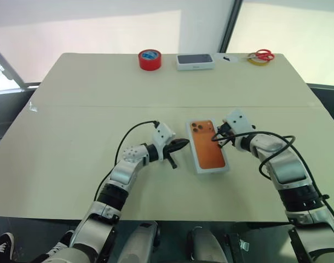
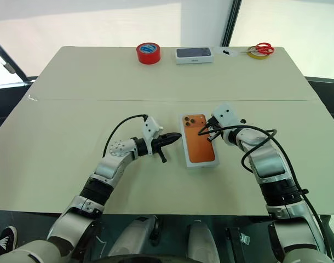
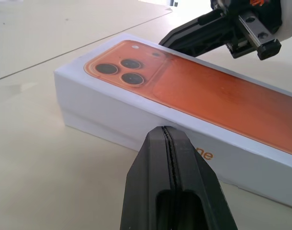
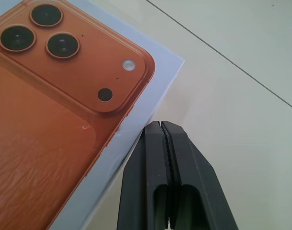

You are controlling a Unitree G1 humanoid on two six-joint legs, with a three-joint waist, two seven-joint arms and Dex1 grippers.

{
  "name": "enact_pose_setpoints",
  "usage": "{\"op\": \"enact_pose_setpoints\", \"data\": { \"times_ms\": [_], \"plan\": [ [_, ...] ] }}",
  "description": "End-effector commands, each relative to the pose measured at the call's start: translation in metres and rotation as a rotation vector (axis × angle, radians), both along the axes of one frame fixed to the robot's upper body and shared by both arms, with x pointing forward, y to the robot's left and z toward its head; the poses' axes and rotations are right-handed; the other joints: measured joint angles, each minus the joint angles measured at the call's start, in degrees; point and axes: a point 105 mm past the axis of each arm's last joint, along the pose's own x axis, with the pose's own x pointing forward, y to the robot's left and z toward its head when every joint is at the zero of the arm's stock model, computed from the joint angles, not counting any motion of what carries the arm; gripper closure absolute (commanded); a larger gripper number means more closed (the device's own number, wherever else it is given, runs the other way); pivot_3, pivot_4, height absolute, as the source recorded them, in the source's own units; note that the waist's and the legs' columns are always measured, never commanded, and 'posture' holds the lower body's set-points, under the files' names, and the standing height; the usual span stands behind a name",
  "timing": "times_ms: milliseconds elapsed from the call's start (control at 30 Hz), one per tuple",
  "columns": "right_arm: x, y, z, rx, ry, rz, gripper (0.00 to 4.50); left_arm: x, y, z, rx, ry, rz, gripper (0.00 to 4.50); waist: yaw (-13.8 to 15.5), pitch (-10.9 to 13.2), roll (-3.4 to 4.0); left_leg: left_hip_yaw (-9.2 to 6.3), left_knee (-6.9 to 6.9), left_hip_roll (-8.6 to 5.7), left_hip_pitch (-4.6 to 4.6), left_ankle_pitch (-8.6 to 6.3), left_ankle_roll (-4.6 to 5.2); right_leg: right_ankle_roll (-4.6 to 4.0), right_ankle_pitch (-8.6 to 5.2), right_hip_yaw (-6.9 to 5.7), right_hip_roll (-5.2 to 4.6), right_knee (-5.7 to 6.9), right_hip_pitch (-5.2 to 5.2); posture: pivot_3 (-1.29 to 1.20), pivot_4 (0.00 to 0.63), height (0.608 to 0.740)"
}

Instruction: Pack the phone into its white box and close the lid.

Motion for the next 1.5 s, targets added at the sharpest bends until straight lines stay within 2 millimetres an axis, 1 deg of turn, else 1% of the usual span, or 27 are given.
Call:
{"op": "enact_pose_setpoints", "data": {
  "times_ms": [33, 333, 433, 567, 633, 733, 800, 833, 900, 933, 967, 1000, 1033, 1100, 1133, 1200, 1233, 1300, 1333, 1367, 1400, 1433, 1500],
  "plan": [
    [0.004, 0.013, 0.015, 0.002, -0.062, 0.053, 4.46, 0.001, -0.011, 0.017, -0.024, -0.066, -0.021, 4.5, 0.0, 0.0, 0.0, 0.0, 0.0, 0.0, 0.0, 0.0, 0.0, 0.0, 0.0, 0.0, 0.0, 0.0, 0.0, 0.0, 0.15, 0.74],
    [0.011, 0.02, 0.005, -0.028, -0.065, 0.047, 4.46, 0.003, -0.005, 0.013, -0.01, -0.064, 0.011, 4.5, -0.11, 0.0, 0.0, 0.0, 0.0, 0.0, 0.01, 0.02, -0.03, 0.0, 0.0, 0.01, 0.0, 0.03, -0.01, 0.0, 0.15, 0.74],
    [0.012, 0.016, 0.0, -0.048, -0.054, 0.031, 4.46, 0.003, -0.003, 0.012, -0.007, -0.066, 0.014, 4.5, -0.13, 0.0, 0.0, 0.0, 0.0, 0.0, 0.02, 0.03, -0.04, 0.0, 0.0, 0.01, 0.01, 0.05, -0.01, 0.0, 0.15, 0.74],
    [0.009, 0.005, -0.002, -0.091, -0.053, 0.026, 4.46, 0.003, 0.0, 0.018, -0.028, -0.084, 0.025, 4.5, -0.12, -0.01, 0.01, 0.0, 0.0, 0.0, 0.02, 0.03, -0.05, 0.0, 0.0, 0.01, 0.02, 0.05, -0.01, 0.0, 0.15, 0.74],
    [0.008, -0.001, 0.004, -0.113, -0.077, 0.026, 4.46, 0.002, 0.002, 0.021, -0.035, -0.09, 0.026, 4.5, -0.11, 0.0, 0.01, 0.0, 0.0, 0.0, 0.02, 0.03, -0.05, 0.0, 0.0, 0.01, 0.02, 0.05, -0.01, 0.0, 0.15, 0.74],
    [0.006, -0.006, 0.021, -0.112, -0.125, 0.038, 4.46, 0.002, 0.005, 0.029, -0.046, -0.106, 0.031, 4.5, -0.09, -0.01, 0.01, 0.0, 0.01, 0.0, 0.02, 0.03, -0.05, 0.01, 0.01, 0.01, 0.02, 0.05, -0.01, 0.0, 0.15, 0.74],
    [0.004, -0.007, 0.033, -0.081, -0.149, 0.055, 4.46, 0.002, 0.006, 0.034, -0.052, -0.115, 0.028, 4.5, -0.08, 0.0, 0.01, 0.0, 0.01, -0.01, 0.02, 0.03, -0.04, 0.01, 0.01, 0.02, 0.01, 0.05, 0.0, 0.0, 0.15, 0.74],
    [0.001, -0.006, 0.04, -0.052, -0.158, 0.072, 4.46, 0.002, 0.005, 0.037, -0.056, -0.128, 0.027, 4.5, -0.08, -0.01, 0.01, 0.0, 0.01, -0.01, 0.02, 0.03, -0.04, 0.01, 0.01, 0.02, 0.02, 0.05, 0.0, 0.0, 0.15, 0.74],
    [-0.007, 0.004, 0.055, 0.102, -0.163, 0.128, 4.46, 0.003, 0.001, 0.049, -0.104, -0.132, 0.019, 4.5, -0.08, -0.01, 0.01, -0.01, 0.01, 0.0, 0.02, 0.03, -0.04, 0.01, 0.01, 0.02, 0.02, 0.05, 0.02, 0.0, 0.15, 0.74],
    [-0.011, 0.009, 0.061, 0.166, -0.16, 0.155, 4.46, 0.003, -0.001, 0.054, -0.122, -0.13, 0.014, 4.5, -0.1, 0.0, 0.0, -0.01, 0.01, 0.0, 0.02, 0.03, -0.04, 0.01, 0.01, 0.02, 0.02, 0.05, 0.02, 0.0, 0.15, 0.74],
    [-0.014, 0.012, 0.061, 0.18, -0.154, 0.176, 4.46, 0.003, -0.004, 0.056, -0.123, -0.134, 0.006, 4.5, -0.09, 0.0, 0.0, -0.02, 0.02, 0.01, 0.02, 0.03, -0.04, 0.01, 0.01, 0.01, 0.02, 0.05, 0.07, 0.0, 0.15, 0.74],
    [-0.016, 0.013, 0.056, 0.147, -0.146, 0.19, 4.46, 0.003, -0.007, 0.055, -0.111, -0.136, -0.001, 4.5, -0.08, -0.01, 0.0, -0.02, 0.02, 0.01, 0.02, 0.03, -0.04, 0.01, 0.01, 0.0, 0.02, 0.05, 0.1, 0.0, 0.15, 0.74],
    [-0.02, 0.014, 0.047, 0.094, -0.119, 0.211, 4.46, 0.003, -0.011, 0.052, -0.091, -0.144, -0.007, 4.5, -0.01, -0.01, -0.01, -0.04, 0.03, 0.01, 0.03, 0.02, -0.04, 0.01, 0.01, -0.02, 0.02, 0.04, 0.1, 0.0, 0.15, 0.74],
    [-0.027, 0.017, 0.029, -0.008, -0.071, 0.251, 4.46, 0.003, -0.017, 0.039, -0.051, -0.069, -0.028, 4.5, 0.12, -0.03, -0.02, -0.06, 0.06, -0.03, 0.04, 0.01, -0.02, 0.01, 0.0, -0.07, 0.0, 0.02, 0.12, 0.0, 0.15, 0.74],
    [-0.027, 0.017, 0.022, -0.059, -0.058, 0.251, 4.46, 0.005, -0.018, 0.028, -0.013, 0.004, -0.03, 4.5, 0.09, -0.03, -0.02, -0.07, 0.07, -0.04, 0.05, 0.01, -0.01, 0.01, 0.0, -0.07, -0.01, 0.01, 0.13, 0.0, 0.15, 0.74],
    [-0.032, 0.017, 0.004, -0.139, -0.002, 0.259, 4.46, 0.01, -0.015, 0.015, 0.07, -0.005, 0.002, 4.5, -0.01, -0.03, -0.02, -0.06, 0.09, -0.07, 0.05, 0.0, 0.0, 0.01, 0.0, -0.06, -0.03, 0.03, 0.13, 0.0, 0.15, 0.74],
    [-0.035, 0.017, -0.005, -0.162, 0.024, 0.267, 4.46, 0.011, -0.012, 0.013, 0.085, -0.006, 0.014, 4.5, -0.18, -0.03, -0.02, -0.06, 0.09, -0.07, 0.05, 0.01, 0.0, 0.01, 0.0, -0.06, -0.03, 0.03, 0.11, 0.0, 0.15, 0.74],
    [-0.037, 0.016, -0.012, -0.19, 0.037, 0.266, 4.46, 0.01, -0.01, 0.01, 0.091, 0.004, 0.001, 4.5, -0.35, -0.05, -0.03, -0.06, 0.07, -0.05, 0.06, 0.01, -0.01, 0.01, 0.0, -0.04, -0.02, 0.06, 0.12, 0.0, 0.15, 0.74],
    [-0.036, 0.014, -0.014, -0.202, 0.033, 0.259, 4.46, 0.009, -0.01, 0.01, 0.091, 0.008, -0.012, 4.5, -0.34, -0.06, -0.03, -0.09, 0.08, -0.02, 0.07, 0.01, -0.01, 0.01, 0.0, -0.06, 0.0, 0.05, 0.12, 0.0, 0.15, 0.74],
    [-0.034, 0.013, -0.012, -0.177, 0.037, 0.245, 4.46, 0.008, -0.008, 0.009, 0.094, 0.015, -0.015, 4.5, -0.34, -0.06, -0.03, -0.1, 0.08, -0.02, 0.1, 0.01, -0.02, 0.01, 0.0, -0.07, 0.01, 0.04, 0.15, 0.0, 0.15, 0.74],
    [-0.033, 0.014, -0.007, -0.125, 0.04, 0.232, 4.5, 0.008, -0.006, 0.011, 0.077, 0.019, -0.017, 3.97, -0.33, -0.07, -0.04, -0.1, 0.08, -0.02, 0.11, 0.01, -0.02, 0.01, 0.0, -0.07, 0.01, 0.04, 0.16, 0.0, 0.15, 0.74],
    [-0.032, 0.017, 0.0, -0.053, 0.036, 0.229, 4.24, 0.007, -0.004, 0.015, 0.049, 0.023, -0.022, 3.63, -0.31, -0.07, -0.04, -0.1, 0.08, -0.02, 0.12, 0.01, -0.02, 0.01, 0.0, -0.07, 0.01, 0.03, 0.19, 0.0, 0.15, 0.74],
    [-0.027, 0.018, 0.023, 0.043, -0.031, 0.229, 3.58, 0.009, 0.007, 0.024, 0.039, -0.025, -0.005, 2.6, -0.43, -0.06, -0.05, -0.1, 0.1, -0.02, 0.13, 0.0, -0.02, 0.01, 0.0, -0.07, 0.0, 0.04, 0.21, 0.0, 0.15, 0.74]
  ]
}}
